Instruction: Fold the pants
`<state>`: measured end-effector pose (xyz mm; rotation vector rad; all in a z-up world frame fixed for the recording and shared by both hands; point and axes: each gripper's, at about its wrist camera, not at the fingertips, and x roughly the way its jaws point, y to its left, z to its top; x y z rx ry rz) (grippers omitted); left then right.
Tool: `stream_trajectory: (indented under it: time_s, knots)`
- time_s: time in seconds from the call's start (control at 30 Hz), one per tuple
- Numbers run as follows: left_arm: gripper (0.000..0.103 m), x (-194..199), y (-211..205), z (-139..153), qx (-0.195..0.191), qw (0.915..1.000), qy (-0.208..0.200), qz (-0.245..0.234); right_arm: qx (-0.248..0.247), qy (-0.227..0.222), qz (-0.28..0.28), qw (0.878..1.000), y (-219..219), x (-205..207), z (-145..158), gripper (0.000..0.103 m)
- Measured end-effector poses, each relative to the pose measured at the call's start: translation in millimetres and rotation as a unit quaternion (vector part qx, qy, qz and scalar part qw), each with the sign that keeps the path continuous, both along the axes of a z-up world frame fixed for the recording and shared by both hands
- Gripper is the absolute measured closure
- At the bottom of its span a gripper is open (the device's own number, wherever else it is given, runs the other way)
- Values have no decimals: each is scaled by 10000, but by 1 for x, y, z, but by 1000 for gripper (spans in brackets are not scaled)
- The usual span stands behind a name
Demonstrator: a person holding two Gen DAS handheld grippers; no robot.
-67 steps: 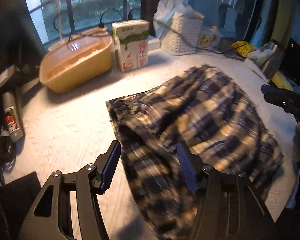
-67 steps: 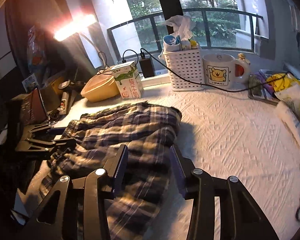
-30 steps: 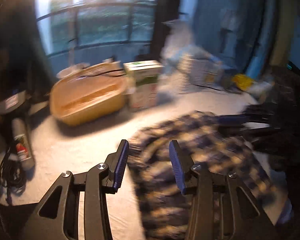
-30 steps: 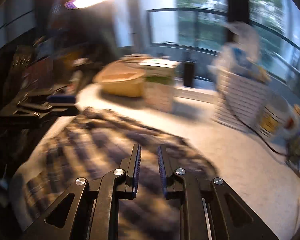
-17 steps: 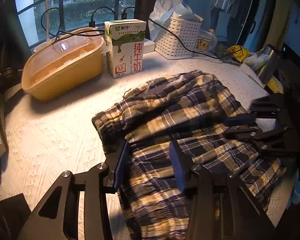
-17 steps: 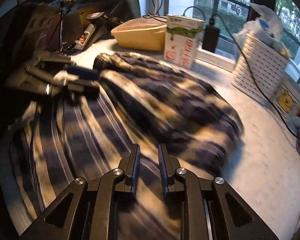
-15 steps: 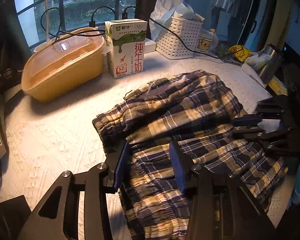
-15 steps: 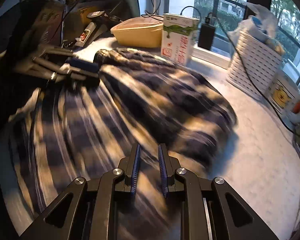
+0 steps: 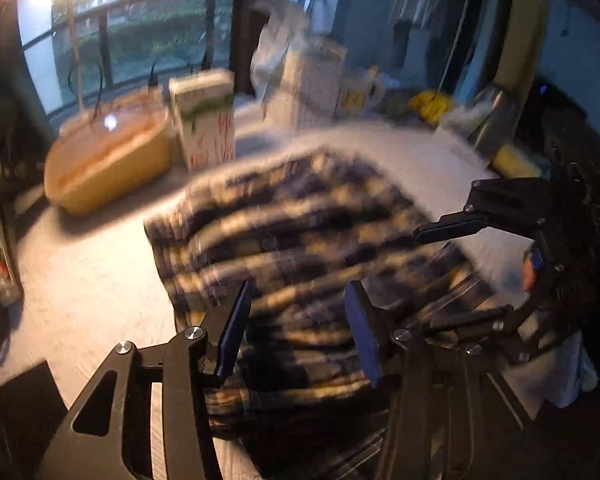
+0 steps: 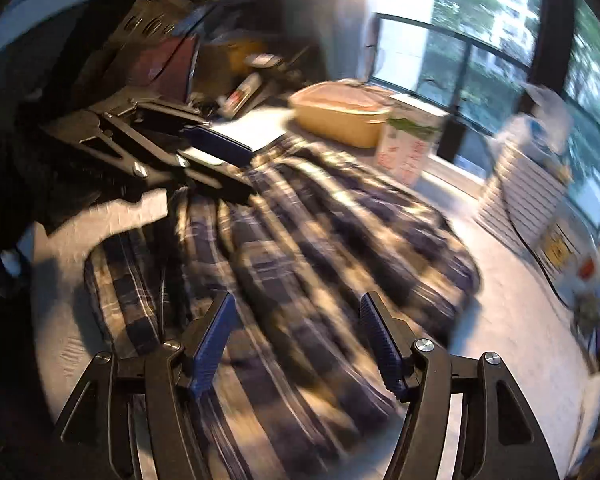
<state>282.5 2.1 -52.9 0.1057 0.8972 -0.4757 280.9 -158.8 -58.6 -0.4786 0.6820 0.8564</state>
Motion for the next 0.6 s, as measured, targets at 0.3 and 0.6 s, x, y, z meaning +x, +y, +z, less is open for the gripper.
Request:
stream_trajectory:
  time_s: [0.3, 0.6]
  knots:
    - [54, 7, -4, -22, 42, 9994, 330, 102, -398, 260, -70, 9988, -38, -10, -36, 48]
    - [54, 6, 4, -22, 97, 9993, 353, -22, -229, 547, -293, 9978, -97, -25, -42, 48]
